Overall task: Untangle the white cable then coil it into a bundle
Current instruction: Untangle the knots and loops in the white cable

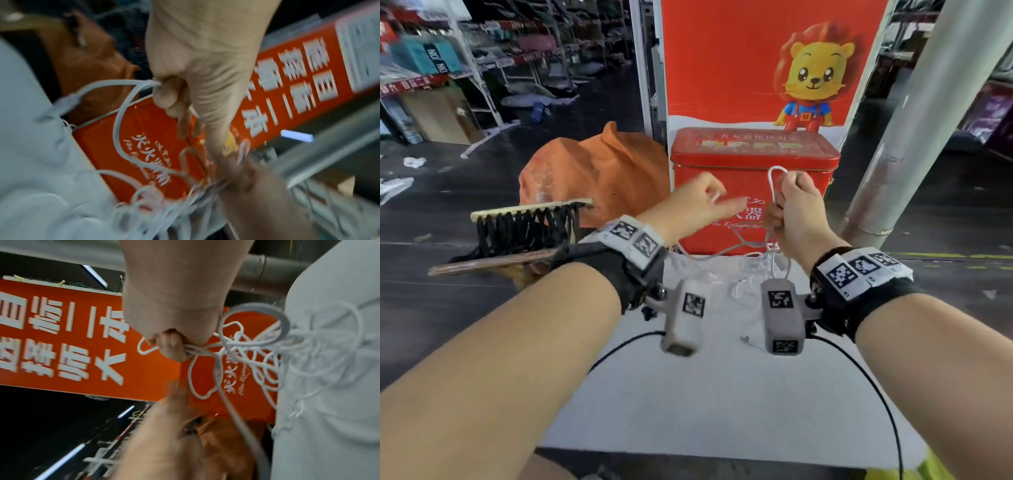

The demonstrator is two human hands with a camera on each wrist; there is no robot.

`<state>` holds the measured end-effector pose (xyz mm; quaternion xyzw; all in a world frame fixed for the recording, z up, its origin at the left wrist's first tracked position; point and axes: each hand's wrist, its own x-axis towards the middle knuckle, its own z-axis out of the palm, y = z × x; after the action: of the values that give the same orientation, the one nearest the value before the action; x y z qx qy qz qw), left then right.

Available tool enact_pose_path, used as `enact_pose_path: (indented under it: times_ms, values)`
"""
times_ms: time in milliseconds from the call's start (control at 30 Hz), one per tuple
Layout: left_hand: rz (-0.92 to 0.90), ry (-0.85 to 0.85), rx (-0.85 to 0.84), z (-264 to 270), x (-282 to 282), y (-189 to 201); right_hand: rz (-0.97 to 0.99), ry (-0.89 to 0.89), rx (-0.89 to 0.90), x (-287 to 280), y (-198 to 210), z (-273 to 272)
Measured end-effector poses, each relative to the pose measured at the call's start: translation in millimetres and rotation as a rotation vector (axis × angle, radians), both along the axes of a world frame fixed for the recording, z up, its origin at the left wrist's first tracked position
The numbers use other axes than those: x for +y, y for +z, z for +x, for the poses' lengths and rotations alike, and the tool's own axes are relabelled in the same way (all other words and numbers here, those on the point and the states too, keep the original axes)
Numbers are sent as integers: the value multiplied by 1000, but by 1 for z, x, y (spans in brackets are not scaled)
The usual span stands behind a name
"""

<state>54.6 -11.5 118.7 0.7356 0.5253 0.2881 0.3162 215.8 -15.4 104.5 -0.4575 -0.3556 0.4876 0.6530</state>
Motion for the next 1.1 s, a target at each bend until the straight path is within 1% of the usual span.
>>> enact_pose_path:
  times_ms: [33,67,100,133,167,233,300,367,400,467,533,567,600,667,733,800,833,867,900,933,967,1000,1033,1067,1100]
  values:
    - [-3,-95,200,4,-4,-5,43,39,43,-4,9,-4]
    - [-5,-168,345,6,-8,-9,73,77,77,-8,18,-6]
    - [6,-217,410,7,-12,-12,94,119,95,-12,25,-8]
    - [19,-238,389,5,-14,-15,104,160,89,-16,32,-9]
    - [34,-236,332,3,-19,-14,106,195,67,-19,38,-9]
    - [52,-196,252,-3,-26,-7,93,223,-25,-26,45,-6]
    - [83,-145,252,-9,-29,3,67,205,-192,-30,46,0]
    - [145,-106,189,-14,-30,11,87,200,-421,-30,41,4]
    - [185,-74,123,-16,-30,13,108,221,-513,-30,38,6]
    - [282,32,-76,-21,-33,13,122,312,-673,-29,30,8]
    - [316,147,-307,-26,-31,12,77,488,-844,-29,19,8]
    - [280,170,-414,-28,-29,10,42,566,-906,-29,13,7]
    - [211,166,-521,-29,-27,9,15,607,-955,-30,7,6]
    - [15,113,-761,-31,-24,5,-16,615,-1053,-29,-1,3]
    - [-141,69,-954,-28,-23,3,-11,629,-1221,-26,-6,-1]
    - [-210,77,-1114,-24,-22,2,11,586,-1434,-22,-10,-4]
    - [-211,104,-1158,-22,-20,2,24,544,-1494,-21,-11,-6]
    - [-198,135,-1164,-21,-18,1,42,524,-1495,-19,-11,-8]
    - [-175,164,-1134,-20,-17,1,68,528,-1466,-17,-12,-9]
    - [-132,188,-1055,-22,-15,1,79,535,-1432,-16,-13,-10]
    - [-66,199,-907,-24,-16,1,81,540,-1394,-16,-13,-10]
    - [13,194,-690,-27,-16,1,69,544,-1340,-17,-14,-9]
    - [88,176,-439,-30,-18,1,59,545,-1265,-18,-14,-8]
    - [142,146,-207,-33,-19,0,51,536,-1196,-18,-15,-6]
    - [154,105,-14,-33,-22,0,53,514,-1155,-18,-15,-4]
